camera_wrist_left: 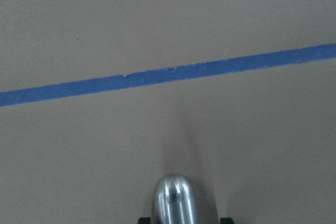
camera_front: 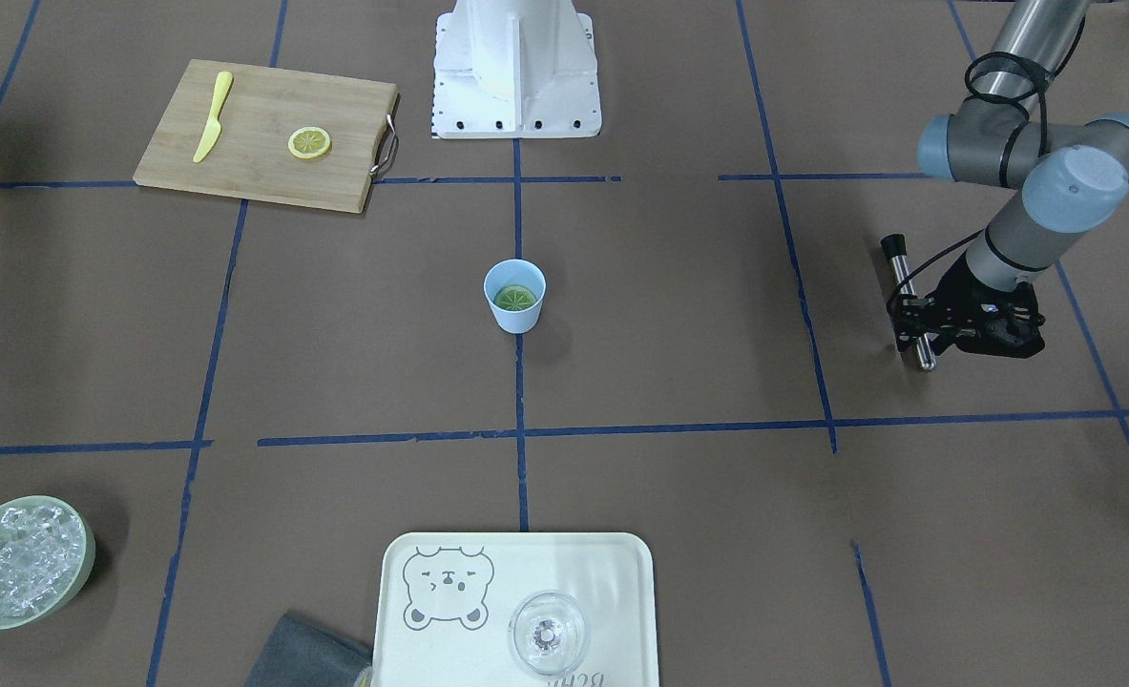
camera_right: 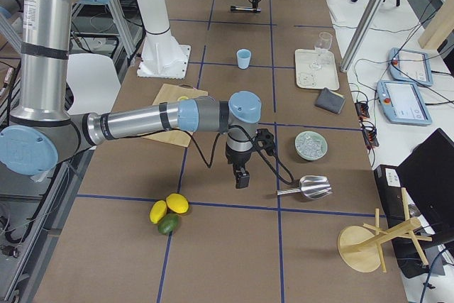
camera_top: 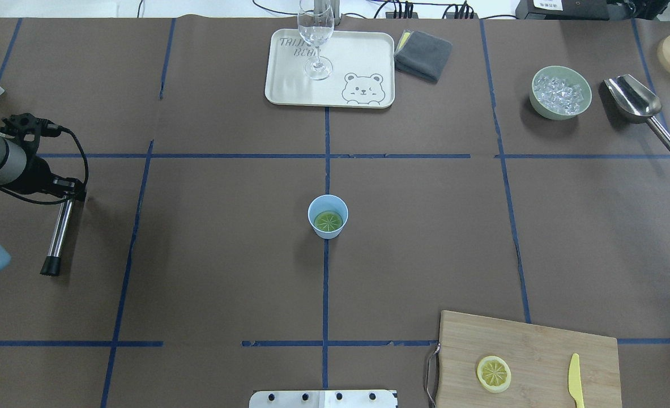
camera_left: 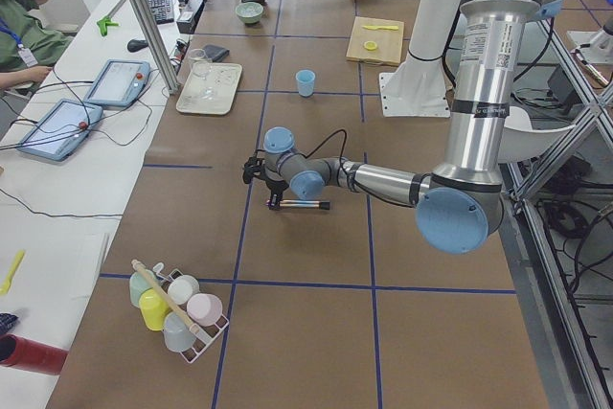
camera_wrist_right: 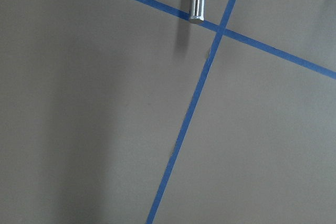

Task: Squeeze lemon into cup
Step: 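Reach the left gripper to the upright steel muddler and grasp its top, then lift the steel muddler with the left gripper and carry it over the cup, then press the muddler down into the cup onto the lemon slice, then raise the muddler out of the cup and carry it back with the left gripper, then lower the muddler upright onto the table at its original spot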

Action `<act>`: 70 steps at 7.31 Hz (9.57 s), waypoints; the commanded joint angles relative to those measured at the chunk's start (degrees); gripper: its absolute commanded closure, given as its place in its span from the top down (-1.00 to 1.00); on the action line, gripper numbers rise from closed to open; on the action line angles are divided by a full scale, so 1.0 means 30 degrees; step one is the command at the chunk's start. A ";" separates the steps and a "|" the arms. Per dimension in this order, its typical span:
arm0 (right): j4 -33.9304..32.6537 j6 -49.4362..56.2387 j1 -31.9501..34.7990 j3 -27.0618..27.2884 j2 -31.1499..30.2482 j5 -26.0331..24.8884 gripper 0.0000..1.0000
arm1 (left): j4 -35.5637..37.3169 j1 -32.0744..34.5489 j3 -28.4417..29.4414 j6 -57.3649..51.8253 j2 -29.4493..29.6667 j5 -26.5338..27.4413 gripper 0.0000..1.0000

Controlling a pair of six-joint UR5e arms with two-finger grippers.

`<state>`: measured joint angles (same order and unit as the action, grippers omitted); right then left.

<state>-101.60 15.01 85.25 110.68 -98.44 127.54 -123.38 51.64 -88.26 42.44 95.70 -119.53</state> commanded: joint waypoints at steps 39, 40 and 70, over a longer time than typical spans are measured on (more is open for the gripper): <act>0.0029 -0.0141 0.3545 -0.1325 -0.1200 0.1460 1.00 | -2.5053 -0.9952 0.3557 -0.6118 0.9994 1.6729 -1.00; 0.0029 -0.0141 0.3545 -0.1325 -0.1200 0.1460 1.00 | -2.5053 -0.9425 0.3175 -0.6060 0.9994 1.6293 -1.00; 0.3047 -0.0170 0.3545 -0.3405 -0.1258 0.1636 1.00 | 0.6617 -0.1245 -0.2748 0.2525 0.0941 0.4101 -1.00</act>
<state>-92.47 14.50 95.89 100.50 -102.15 132.45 -103.51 48.34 -96.62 50.04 98.60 -107.24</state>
